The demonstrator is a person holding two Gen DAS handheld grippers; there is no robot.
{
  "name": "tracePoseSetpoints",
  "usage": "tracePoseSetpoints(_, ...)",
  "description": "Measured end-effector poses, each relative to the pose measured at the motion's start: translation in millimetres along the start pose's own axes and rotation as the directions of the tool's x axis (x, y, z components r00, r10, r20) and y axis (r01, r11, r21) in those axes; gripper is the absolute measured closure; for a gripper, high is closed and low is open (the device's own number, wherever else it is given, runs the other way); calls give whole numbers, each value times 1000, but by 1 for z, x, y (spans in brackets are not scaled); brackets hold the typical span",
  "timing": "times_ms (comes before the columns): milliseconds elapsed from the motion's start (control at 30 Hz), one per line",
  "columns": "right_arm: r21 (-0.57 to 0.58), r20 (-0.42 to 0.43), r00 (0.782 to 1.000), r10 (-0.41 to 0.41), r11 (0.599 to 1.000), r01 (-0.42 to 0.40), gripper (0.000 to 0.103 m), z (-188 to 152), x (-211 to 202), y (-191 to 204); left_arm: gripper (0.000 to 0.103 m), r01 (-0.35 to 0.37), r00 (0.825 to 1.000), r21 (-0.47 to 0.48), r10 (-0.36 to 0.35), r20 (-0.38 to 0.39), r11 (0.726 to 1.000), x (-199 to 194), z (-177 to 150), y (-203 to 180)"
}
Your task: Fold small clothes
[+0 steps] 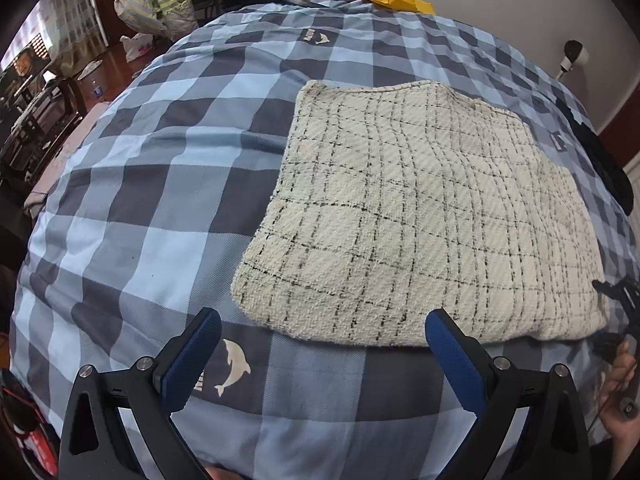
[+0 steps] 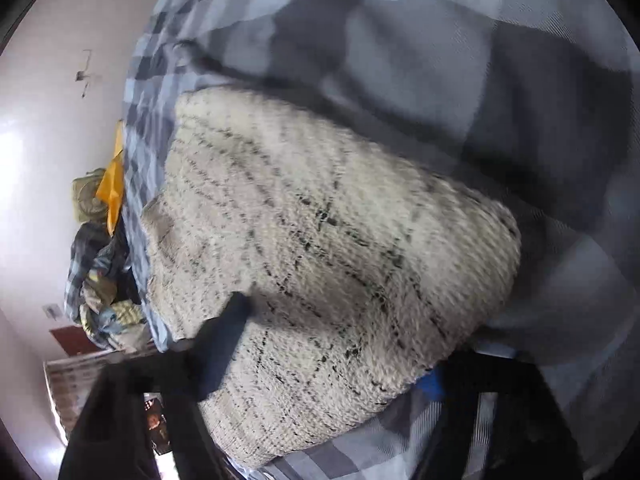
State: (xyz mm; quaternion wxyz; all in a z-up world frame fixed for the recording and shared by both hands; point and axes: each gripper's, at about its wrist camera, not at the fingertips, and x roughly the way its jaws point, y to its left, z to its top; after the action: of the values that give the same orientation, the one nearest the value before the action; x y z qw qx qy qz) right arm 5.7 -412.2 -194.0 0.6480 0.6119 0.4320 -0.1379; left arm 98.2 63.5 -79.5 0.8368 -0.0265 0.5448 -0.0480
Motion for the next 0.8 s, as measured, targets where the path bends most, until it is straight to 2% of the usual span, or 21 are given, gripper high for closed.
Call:
tracePoseSetpoints(300,16,30,1000,5,1000,-5,66,-11,-18,5,0,10,1000,-43,-12,-25,999,4,0,9)
tracePoseSetpoints(400,27,-1,999,52,998,-52,66,-18,-28,4,0,11,1000,-40,-12,-23,999,4,-1,9)
tracePoseSetpoints(600,167,-57,985,162,974,-151,65,-22,-31,-16,0,13,999,-20,-14,-29,1000,6,-1,1)
tracePoseSetpoints(700,161,-94,983,156,977,-140,65,-23,-18,-13,0,7,999,-5,-7,-33,1000,7,-2,-3)
tracePoseSetpoints(800,160,-159,982,98,984,-73,65,-24,8,-9,0,10,999,-4,-10,-34,1000,7,-2,-3)
